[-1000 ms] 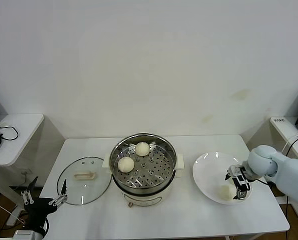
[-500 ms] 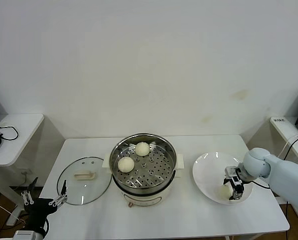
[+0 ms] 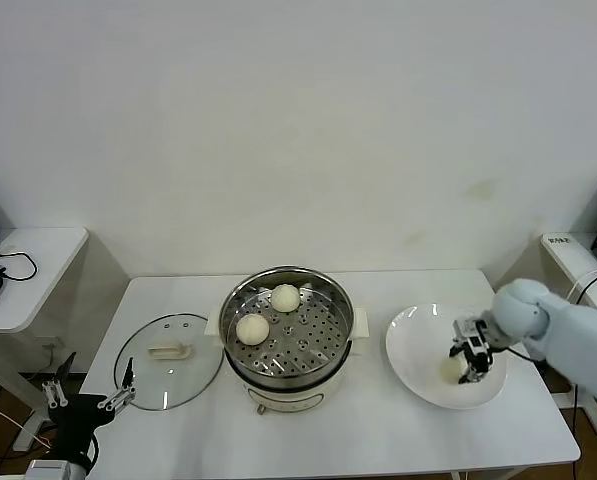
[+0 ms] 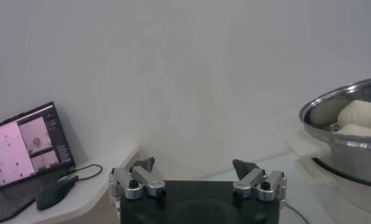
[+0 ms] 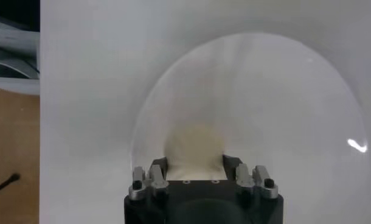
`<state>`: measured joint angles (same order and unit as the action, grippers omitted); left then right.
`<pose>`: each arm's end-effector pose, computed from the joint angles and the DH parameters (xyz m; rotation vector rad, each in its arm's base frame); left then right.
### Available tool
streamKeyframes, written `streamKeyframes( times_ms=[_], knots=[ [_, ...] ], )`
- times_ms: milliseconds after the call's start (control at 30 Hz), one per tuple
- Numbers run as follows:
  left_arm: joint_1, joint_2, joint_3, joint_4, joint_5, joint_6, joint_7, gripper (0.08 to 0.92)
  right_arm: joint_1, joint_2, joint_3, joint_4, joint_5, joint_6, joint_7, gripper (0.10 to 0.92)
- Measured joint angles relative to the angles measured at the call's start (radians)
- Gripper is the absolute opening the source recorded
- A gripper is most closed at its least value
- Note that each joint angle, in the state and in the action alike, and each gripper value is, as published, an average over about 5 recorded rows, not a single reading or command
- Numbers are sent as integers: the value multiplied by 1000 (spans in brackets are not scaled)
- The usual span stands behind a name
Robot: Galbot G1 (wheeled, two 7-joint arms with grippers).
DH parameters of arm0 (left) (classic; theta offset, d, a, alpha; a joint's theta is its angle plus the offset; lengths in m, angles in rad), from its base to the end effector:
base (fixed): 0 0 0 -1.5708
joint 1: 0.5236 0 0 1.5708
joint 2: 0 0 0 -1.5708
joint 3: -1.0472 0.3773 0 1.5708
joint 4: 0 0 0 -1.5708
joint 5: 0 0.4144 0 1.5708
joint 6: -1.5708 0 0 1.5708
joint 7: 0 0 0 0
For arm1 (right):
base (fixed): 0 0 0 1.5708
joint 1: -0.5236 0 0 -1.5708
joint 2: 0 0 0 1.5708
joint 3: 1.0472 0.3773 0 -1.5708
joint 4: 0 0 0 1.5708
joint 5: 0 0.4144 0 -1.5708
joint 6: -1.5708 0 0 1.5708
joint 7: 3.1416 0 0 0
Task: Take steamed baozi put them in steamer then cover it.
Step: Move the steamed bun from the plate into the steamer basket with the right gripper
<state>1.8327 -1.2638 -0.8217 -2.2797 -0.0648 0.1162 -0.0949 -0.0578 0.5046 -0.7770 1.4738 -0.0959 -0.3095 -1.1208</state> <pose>0.1599 0.1206 -0.2654 0.1882 -2.9590 -0.5482 0.5199 -0.1732 -0.2099 1.2312 -1.3380 1.3276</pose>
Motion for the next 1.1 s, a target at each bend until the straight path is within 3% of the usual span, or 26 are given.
streamKeyframes(
  times_ms=[367, 700, 1100],
  knots=[
    [-4, 9, 3, -6, -4, -1, 0, 823, 301, 58, -104, -6, 116, -19, -16, 584],
    [-11, 6, -2, -3, -6, -2, -1, 823, 557, 232, -233, 18, 241, -44, 11, 585],
    [-2, -4, -26, -10, -5, -2, -1, 823, 625, 435, -351, 99, 320, -10, 68, 585]
  ],
)
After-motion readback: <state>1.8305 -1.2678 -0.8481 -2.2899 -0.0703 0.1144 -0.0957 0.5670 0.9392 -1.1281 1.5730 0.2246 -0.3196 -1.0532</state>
